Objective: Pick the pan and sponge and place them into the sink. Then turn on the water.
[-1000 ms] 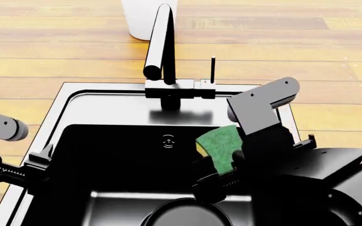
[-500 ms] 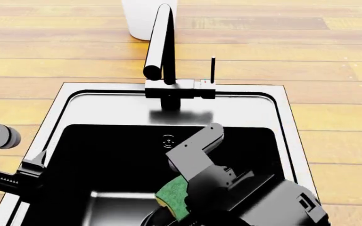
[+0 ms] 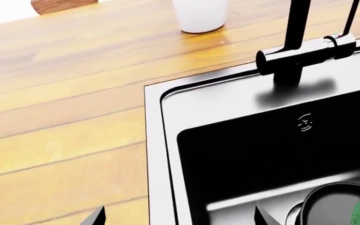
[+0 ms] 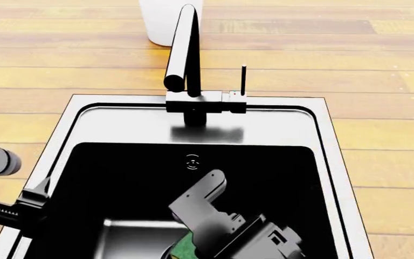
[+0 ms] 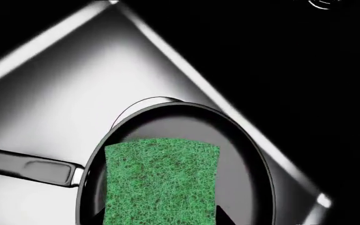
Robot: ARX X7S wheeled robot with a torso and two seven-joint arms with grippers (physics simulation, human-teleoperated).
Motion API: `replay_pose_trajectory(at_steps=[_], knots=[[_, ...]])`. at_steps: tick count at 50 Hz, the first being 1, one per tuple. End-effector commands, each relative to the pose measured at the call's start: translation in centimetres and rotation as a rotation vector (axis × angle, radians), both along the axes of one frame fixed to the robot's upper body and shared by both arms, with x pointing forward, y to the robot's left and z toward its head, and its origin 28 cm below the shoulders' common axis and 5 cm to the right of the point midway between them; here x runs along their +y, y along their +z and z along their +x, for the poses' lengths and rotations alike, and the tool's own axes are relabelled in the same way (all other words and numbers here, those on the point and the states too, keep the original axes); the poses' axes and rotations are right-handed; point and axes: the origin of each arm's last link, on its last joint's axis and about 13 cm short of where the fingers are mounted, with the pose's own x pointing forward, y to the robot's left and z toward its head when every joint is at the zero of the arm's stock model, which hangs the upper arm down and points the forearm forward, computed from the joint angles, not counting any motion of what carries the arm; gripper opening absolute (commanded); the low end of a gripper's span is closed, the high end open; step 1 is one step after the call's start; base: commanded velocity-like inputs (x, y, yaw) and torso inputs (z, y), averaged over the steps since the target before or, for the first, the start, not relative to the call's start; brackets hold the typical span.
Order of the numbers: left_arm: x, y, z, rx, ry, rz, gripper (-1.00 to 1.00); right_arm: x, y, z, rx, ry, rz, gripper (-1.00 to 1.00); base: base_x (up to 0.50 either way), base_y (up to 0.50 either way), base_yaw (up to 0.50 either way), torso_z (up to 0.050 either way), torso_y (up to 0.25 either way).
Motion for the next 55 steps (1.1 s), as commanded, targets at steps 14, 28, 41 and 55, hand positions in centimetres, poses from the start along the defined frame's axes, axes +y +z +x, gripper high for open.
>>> replay_pose_trajectory(at_steps=[14,28,41,55], knots=[[0.0,-0.5,0.1,0.016,0.001,-0.001,1.00,0.5,-2.2,0.6,0.052,0.025,-0.021,-1.00,0.00,0.00,0.00,0.000,0.000],[0.1,-0.6,0.1,0.016,-0.003,-0.008,1.00,-0.2,-1.3,0.3,0.079,-0.015,0.004,1.00,0.00,0.00,0.00,0.000,0.000],[0.2,0.1,0.1,0.006,0.004,-0.007,1.00,-1.9,3.9,-0.6,-0.028,-0.075,0.072,1.00,0.00,0.00,0.00,0.000,0.000],[0.2,0.1,0.1,0.016,0.014,-0.007,1.00,-3.1,7.9,-2.1,-0.260,-0.103,0.294,1.00,0.00,0.00,0.00,0.000,0.000]])
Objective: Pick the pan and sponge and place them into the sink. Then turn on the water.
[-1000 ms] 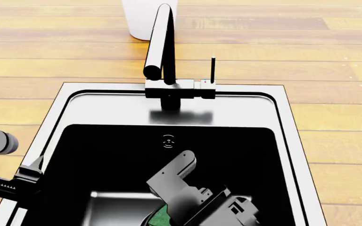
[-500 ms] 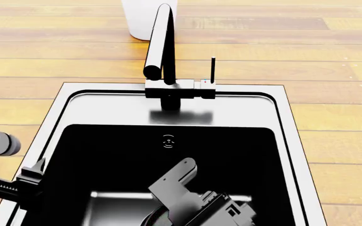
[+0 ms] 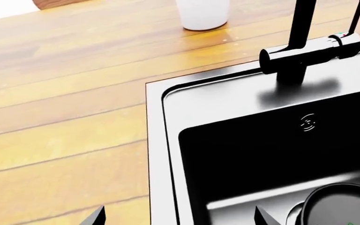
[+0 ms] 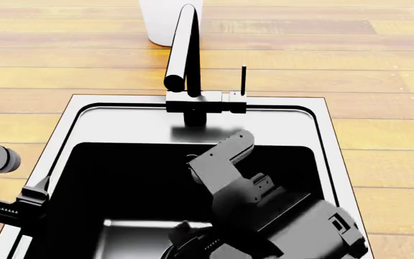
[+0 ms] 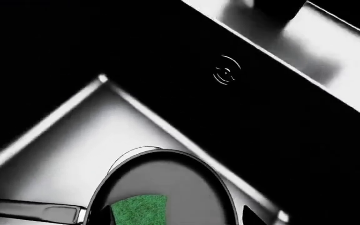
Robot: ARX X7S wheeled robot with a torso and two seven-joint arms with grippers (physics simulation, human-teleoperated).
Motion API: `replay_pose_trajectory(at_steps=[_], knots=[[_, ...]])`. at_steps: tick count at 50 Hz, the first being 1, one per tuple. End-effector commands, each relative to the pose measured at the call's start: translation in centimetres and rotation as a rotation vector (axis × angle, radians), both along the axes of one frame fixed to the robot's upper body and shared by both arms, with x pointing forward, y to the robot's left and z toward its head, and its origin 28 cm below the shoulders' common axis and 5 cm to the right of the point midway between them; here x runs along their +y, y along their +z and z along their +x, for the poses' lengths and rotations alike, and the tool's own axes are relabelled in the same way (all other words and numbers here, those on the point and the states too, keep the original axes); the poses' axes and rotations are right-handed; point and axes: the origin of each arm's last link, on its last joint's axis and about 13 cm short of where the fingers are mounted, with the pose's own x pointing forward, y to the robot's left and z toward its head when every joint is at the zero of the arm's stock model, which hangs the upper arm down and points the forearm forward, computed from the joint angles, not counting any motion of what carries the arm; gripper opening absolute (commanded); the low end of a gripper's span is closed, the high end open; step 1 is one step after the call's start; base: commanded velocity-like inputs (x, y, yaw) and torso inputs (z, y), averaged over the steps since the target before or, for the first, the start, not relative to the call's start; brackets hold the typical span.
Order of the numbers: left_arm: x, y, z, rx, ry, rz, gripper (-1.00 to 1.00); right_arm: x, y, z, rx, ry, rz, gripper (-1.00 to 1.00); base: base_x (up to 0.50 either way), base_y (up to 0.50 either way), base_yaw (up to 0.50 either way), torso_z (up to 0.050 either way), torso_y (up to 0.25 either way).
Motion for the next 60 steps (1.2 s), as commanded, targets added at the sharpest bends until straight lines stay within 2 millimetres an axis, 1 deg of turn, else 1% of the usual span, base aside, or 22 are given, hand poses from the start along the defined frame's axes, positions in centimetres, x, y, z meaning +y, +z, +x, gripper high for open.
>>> replay_pose_trajectory(at_steps=[1,7,9,12,16,18,19,22,24,25,26,27,29,33,40,42,45,46,49,51,54,60], knots=[[0.2,0.2,-0.2,0.004,0.004,0.001,1.00,-1.2,2.8,-1.4,-0.141,-0.042,0.124,1.00,0.00,0.00,0.00,0.000,0.000],[-0.2,0.3,0.2,0.002,0.001,-0.002,1.00,-2.3,4.0,-1.6,-0.211,-0.100,0.164,1.00,0.00,0.00,0.00,0.000,0.000],[-0.1,0.2,0.0,0.003,-0.003,-0.003,1.00,-2.5,4.1,-1.3,-0.289,-0.126,0.194,1.00,0.00,0.00,0.00,0.000,0.000],[0.0,0.1,-0.1,0.002,-0.001,-0.005,1.00,-2.5,3.7,-1.1,-0.339,-0.160,0.214,1.00,0.00,0.00,0.00,0.000,0.000],[-0.1,0.1,-0.1,-0.001,-0.001,-0.015,1.00,-2.3,2.6,-1.6,-0.355,-0.166,0.238,1.00,0.00,0.00,0.00,0.000,0.000],[-0.3,-0.2,0.1,0.003,-0.003,-0.013,1.00,-2.4,2.6,-1.9,-0.379,-0.178,0.255,1.00,0.00,0.00,0.00,0.000,0.000],[-0.3,-0.3,0.2,0.005,-0.002,-0.012,1.00,-2.4,2.7,-1.9,-0.428,-0.194,0.280,1.00,0.00,0.00,0.00,0.000,0.000],[-0.1,-0.2,0.1,0.000,0.003,-0.012,1.00,-2.6,2.8,-1.5,-0.501,-0.254,0.292,1.00,0.00,0.00,0.00,0.000,0.000],[-0.3,-0.3,0.1,0.000,0.003,-0.014,1.00,-2.6,2.7,-1.4,-0.494,-0.270,0.328,1.00,0.00,0.00,0.00,0.000,0.000],[-0.2,-0.3,-0.1,0.002,0.003,-0.012,1.00,-2.5,2.5,-1.3,-0.554,-0.273,0.299,1.00,0.00,0.00,0.00,0.000,0.000],[-0.2,-0.2,-0.1,0.003,0.004,-0.011,1.00,-2.5,2.1,-1.1,-0.536,-0.294,0.285,1.00,0.00,0.00,0.00,0.000,0.000],[-0.2,-0.1,-0.1,0.001,0.005,-0.012,1.00,-2.4,2.1,-1.0,-0.518,-0.308,0.329,1.00,0.00,0.00,0.00,0.000,0.000],[-0.1,0.0,-0.1,0.000,0.005,-0.010,1.00,-2.3,2.2,-0.8,-0.568,-0.323,0.334,1.00,0.00,0.00,0.00,0.000,0.000],[0.3,0.1,-0.6,-0.001,0.008,-0.006,1.00,-2.1,2.6,-0.1,-0.612,-0.365,0.369,1.00,0.00,0.00,0.00,0.000,0.000],[0.1,0.1,-0.2,-0.021,0.039,0.000,1.00,-1.5,2.8,1.9,-0.613,-0.396,0.378,1.00,0.00,0.00,0.00,0.000,0.000],[0.2,0.2,-0.5,-0.018,0.026,-0.019,1.00,-1.3,2.9,2.4,-0.618,-0.391,0.373,1.00,0.00,0.00,0.00,0.000,0.000],[0.1,0.1,0.1,-0.019,0.040,-0.024,1.00,-1.1,2.9,3.2,-0.590,-0.407,0.375,1.00,0.00,0.00,0.00,0.000,0.000],[0.2,0.1,-0.1,-0.035,0.022,0.016,1.00,-1.1,2.7,3.4,-0.564,-0.418,0.352,1.00,0.00,0.00,0.00,0.000,0.000],[0.2,0.0,-0.1,-0.027,0.033,-0.010,1.00,-0.9,2.8,3.7,-0.553,-0.408,0.365,1.00,0.00,0.00,0.00,0.000,0.000],[0.6,0.0,-0.3,-0.024,0.042,-0.010,1.00,-0.9,2.9,4.2,-0.547,-0.404,0.367,1.00,0.00,0.00,0.00,0.000,0.000],[0.1,0.1,-0.1,-0.025,0.042,-0.013,1.00,-0.9,2.9,5.0,-0.538,-0.403,0.374,1.00,0.00,0.00,0.00,0.000,0.000],[0.3,0.1,-0.2,-0.027,0.062,-0.026,1.00,-1.2,3.1,6.3,-0.551,-0.414,0.369,1.00,0.00,0.00,0.00,0.000,0.000]])
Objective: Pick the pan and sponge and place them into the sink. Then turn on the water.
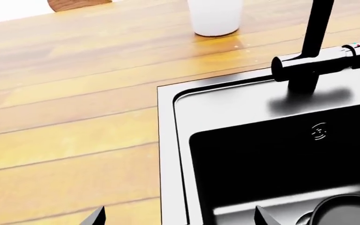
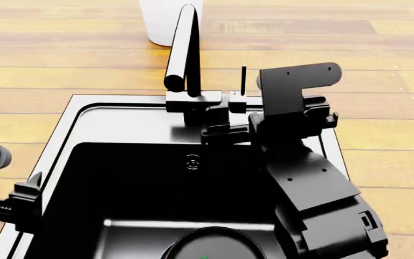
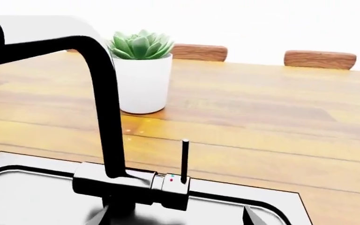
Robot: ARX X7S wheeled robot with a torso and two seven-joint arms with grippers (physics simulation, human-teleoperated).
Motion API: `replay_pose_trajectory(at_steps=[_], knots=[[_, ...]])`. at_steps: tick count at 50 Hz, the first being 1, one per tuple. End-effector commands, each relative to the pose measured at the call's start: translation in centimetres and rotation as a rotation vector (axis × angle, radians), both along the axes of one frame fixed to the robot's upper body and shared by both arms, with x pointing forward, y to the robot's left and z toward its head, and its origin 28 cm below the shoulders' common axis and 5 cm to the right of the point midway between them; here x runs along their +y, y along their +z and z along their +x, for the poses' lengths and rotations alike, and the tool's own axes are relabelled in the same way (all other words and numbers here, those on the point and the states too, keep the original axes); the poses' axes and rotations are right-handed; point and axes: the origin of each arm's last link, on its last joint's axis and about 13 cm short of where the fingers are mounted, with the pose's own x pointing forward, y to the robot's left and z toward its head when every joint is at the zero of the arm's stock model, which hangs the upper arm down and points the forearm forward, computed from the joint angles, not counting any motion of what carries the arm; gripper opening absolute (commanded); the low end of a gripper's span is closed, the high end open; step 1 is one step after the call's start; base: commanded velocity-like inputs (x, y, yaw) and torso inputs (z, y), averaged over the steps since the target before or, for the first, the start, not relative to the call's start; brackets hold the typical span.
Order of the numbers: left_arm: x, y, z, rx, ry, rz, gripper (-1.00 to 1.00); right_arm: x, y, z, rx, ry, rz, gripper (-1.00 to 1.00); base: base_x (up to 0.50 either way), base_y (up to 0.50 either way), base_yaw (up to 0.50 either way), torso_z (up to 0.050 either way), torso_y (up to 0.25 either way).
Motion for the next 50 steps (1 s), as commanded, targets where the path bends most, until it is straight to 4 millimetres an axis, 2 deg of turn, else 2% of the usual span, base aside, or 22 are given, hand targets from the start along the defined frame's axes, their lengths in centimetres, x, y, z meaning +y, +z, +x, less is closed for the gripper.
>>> replay_pose_trajectory(at_steps=[1,9,21,24,30,38,45,46,50], knots=[[0.0,0.0,0.0,-0.003,0.024,-0.012,1.00,-0.1,0.2,2.2,0.006,-0.011,0.003,1.00,0.00,0.00,0.00,0.000,0.000],[0.3,0.4,-0.1,-0.010,0.042,-0.017,1.00,-0.1,0.0,3.4,0.032,0.000,0.011,1.00,0.00,0.00,0.00,0.000,0.000],[0.9,0.3,-0.8,-0.008,0.061,-0.011,1.00,0.2,1.2,5.0,0.039,0.010,0.015,1.00,0.00,0.00,0.00,0.000,0.000],[0.5,0.2,-0.4,-0.012,0.058,-0.006,1.00,0.1,1.4,5.3,0.049,-0.001,0.022,1.00,0.00,0.00,0.00,0.000,0.000],[0.1,0.2,0.0,-0.013,0.060,0.001,1.00,0.1,2.2,5.4,0.062,0.004,0.016,1.00,0.00,0.00,0.00,0.000,0.000],[0.7,0.4,-0.5,-0.017,0.060,0.000,1.00,0.4,2.9,5.5,0.079,0.017,0.020,1.00,0.00,0.00,0.00,0.000,0.000],[0.5,0.2,-0.4,-0.021,0.060,-0.005,1.00,0.2,2.8,5.5,0.086,0.005,0.026,1.00,0.00,0.00,0.00,0.000,0.000],[0.4,0.4,-0.3,-0.033,0.077,-0.056,1.00,0.2,2.8,5.5,0.088,0.004,0.030,1.00,0.00,0.00,0.00,0.000,0.000],[0.7,0.9,-0.3,-0.043,0.081,-0.028,1.00,0.2,2.9,5.5,0.089,0.010,0.032,1.00,0.00,0.00,0.00,0.000,0.000]])
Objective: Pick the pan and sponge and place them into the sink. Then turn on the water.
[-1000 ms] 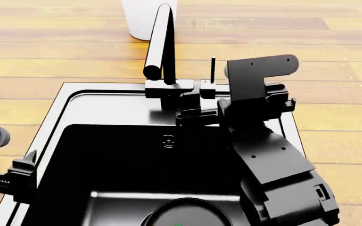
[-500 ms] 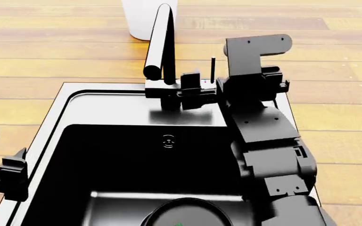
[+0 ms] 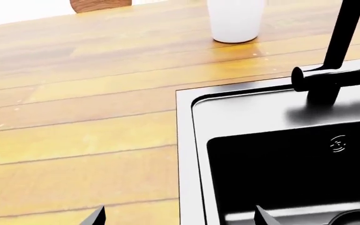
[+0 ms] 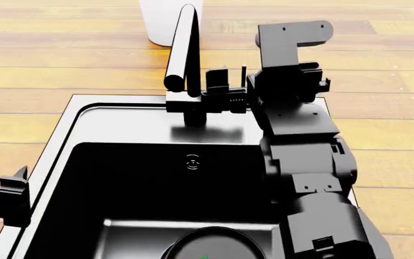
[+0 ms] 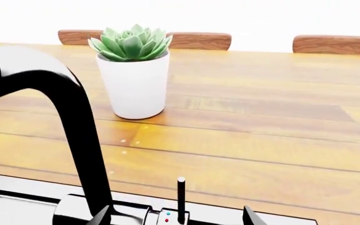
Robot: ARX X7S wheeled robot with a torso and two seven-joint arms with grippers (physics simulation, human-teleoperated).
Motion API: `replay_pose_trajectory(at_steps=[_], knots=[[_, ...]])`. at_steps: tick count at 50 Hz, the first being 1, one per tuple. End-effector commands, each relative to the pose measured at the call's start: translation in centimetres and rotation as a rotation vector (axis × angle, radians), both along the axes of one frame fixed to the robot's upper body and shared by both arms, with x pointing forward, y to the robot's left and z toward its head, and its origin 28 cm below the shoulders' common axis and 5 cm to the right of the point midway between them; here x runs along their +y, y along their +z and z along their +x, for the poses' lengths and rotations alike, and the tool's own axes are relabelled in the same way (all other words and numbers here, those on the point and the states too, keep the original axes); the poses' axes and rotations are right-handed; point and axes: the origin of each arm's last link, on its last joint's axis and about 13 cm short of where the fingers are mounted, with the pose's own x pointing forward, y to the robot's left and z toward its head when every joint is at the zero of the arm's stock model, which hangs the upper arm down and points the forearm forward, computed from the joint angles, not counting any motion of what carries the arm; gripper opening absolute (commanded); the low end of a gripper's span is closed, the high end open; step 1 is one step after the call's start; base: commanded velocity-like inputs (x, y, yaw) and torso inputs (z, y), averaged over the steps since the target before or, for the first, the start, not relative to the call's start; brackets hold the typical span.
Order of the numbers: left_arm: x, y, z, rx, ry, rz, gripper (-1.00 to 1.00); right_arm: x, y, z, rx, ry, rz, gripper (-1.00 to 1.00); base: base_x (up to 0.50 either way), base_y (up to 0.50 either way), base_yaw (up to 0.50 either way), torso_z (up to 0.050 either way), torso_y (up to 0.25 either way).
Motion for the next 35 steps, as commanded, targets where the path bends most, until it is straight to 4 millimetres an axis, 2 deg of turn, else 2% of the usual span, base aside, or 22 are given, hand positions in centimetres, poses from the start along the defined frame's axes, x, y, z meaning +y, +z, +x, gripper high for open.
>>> replay_pose_trajectory(at_steps=[1,4,12,19,24,27,35], knots=[[0.2,0.5,0.1,-0.031,0.018,-0.009,1.00,0.1,0.2,0.0,0.015,0.005,0.009,1.00,0.00,0.00,0.00,0.000,0.000],[0.1,0.7,0.0,-0.042,-0.004,0.053,1.00,0.1,0.3,0.1,0.012,0.009,0.009,1.00,0.00,0.00,0.00,0.000,0.000],[0.2,2.3,0.6,-0.119,0.054,0.021,1.00,0.2,0.7,0.1,-0.003,0.006,0.016,1.00,0.00,0.00,0.00,0.000,0.000],[0.7,5.0,3.1,-0.161,0.048,0.032,1.00,0.4,0.6,0.1,0.000,0.005,0.023,1.00,0.00,0.00,0.00,0.000,0.000],[0.5,5.9,5.6,-0.182,0.051,0.027,1.00,0.3,0.5,0.1,0.002,0.005,0.018,1.00,0.00,0.00,0.00,0.000,0.000],[0.6,5.9,6.5,-0.184,0.053,0.030,1.00,0.2,0.8,0.1,0.000,0.002,0.031,1.00,0.00,0.00,0.00,0.000,0.000],[1.8,5.8,6.6,-0.179,0.075,0.021,1.00,0.1,1.4,0.2,-0.005,-0.007,0.031,1.00,0.00,0.00,0.00,0.014,-0.048]])
